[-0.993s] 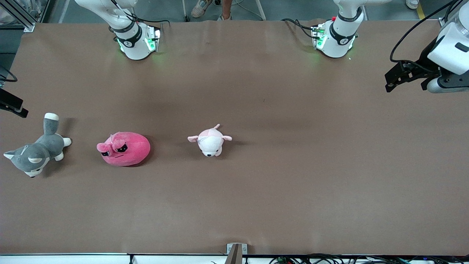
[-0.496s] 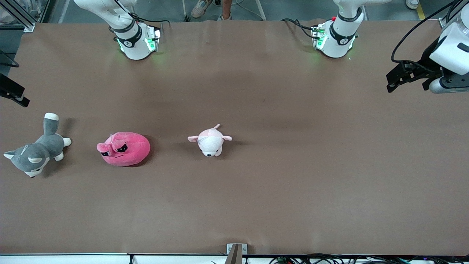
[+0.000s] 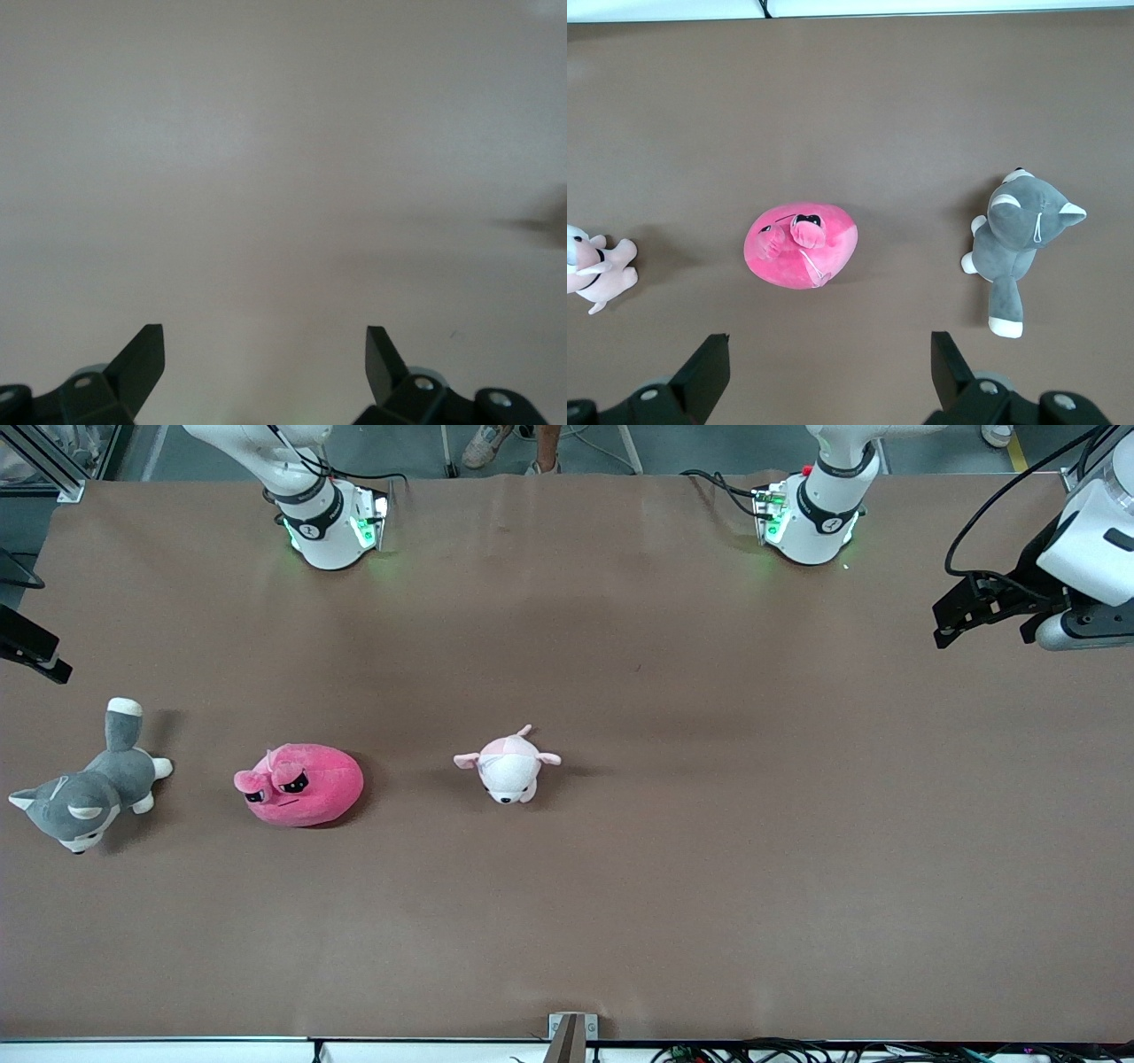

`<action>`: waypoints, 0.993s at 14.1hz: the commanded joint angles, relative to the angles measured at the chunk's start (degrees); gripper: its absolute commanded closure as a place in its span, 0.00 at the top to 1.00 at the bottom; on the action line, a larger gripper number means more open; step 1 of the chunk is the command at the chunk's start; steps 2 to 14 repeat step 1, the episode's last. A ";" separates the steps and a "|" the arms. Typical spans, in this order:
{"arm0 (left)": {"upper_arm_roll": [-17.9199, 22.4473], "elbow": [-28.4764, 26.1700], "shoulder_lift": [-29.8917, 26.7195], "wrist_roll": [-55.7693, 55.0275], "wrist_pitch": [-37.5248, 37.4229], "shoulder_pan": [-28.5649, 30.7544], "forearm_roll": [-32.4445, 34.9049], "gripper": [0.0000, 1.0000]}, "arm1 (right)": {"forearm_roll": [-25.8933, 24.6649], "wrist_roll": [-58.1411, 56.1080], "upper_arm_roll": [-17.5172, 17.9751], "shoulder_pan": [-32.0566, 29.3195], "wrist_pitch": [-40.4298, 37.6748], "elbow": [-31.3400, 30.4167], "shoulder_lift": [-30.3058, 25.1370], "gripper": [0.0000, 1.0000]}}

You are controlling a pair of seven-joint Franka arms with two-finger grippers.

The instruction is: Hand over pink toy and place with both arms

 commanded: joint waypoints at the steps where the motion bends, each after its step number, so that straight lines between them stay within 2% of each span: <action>1: -0.13 0.54 0.06 0.86 0.20 0.33 -0.76 1.00 | -1.42 0.77 -2.14 2.62 0.68 -2.32 -1.96 1.00; 14: -0.13 0.54 0.06 0.86 0.20 0.33 -0.76 1.00 | -1.42 0.77 -2.14 2.62 0.68 -2.32 -1.96 1.00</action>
